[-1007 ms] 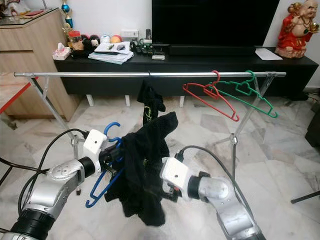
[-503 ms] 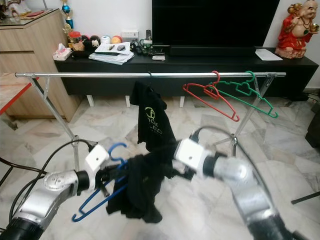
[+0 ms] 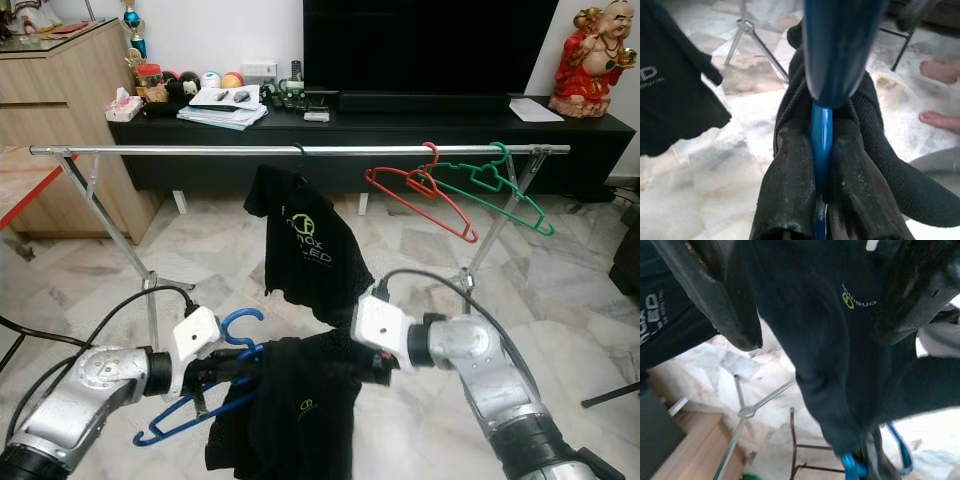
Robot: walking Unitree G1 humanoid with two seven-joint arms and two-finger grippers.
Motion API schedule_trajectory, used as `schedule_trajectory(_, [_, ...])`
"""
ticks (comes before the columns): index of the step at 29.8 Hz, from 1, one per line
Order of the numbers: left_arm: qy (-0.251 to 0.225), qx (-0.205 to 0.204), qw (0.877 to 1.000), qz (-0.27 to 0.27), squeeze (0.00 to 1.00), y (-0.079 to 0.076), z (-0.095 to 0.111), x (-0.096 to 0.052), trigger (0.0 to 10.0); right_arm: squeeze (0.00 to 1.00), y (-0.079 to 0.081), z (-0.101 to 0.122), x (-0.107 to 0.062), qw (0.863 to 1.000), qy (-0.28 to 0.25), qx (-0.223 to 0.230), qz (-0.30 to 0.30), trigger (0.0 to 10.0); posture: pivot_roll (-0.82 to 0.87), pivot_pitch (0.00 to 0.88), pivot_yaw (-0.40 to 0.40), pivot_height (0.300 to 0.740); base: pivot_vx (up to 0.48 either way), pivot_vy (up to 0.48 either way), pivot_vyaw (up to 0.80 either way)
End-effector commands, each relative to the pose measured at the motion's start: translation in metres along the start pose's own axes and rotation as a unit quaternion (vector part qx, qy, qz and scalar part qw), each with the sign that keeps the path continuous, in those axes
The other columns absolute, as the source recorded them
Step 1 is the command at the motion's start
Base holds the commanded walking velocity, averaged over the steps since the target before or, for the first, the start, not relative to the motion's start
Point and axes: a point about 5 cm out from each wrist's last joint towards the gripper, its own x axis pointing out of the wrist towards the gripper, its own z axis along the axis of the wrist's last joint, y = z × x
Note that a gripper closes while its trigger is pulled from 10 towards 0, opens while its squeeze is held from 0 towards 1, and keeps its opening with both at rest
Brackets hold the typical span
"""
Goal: Hang hanger
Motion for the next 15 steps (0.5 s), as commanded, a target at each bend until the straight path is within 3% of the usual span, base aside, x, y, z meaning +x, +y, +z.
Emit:
schedule_trajectory(1, [-0.006,0.03,0.999,-0.029,0.0,-0.0036,0.007,-0.0041,10.0,0.0,-0.0088,0.0072,-0.0013,1.0,-0.007,-0.014,0.012,10.0,0.03,0.0,-0.013,0.74,0.0,0.0,0.0])
schedule_trajectory(15, [0.012,0.046,0.995,-0.085,0.0,-0.0082,0.0099,-0.0083,10.0,0.0,-0.0154,0.0126,0.0041,0.997,-0.041,-0.007,0.06,10.0,0.04,0.0,-0.02,0.74,0.0,0.0,0.0])
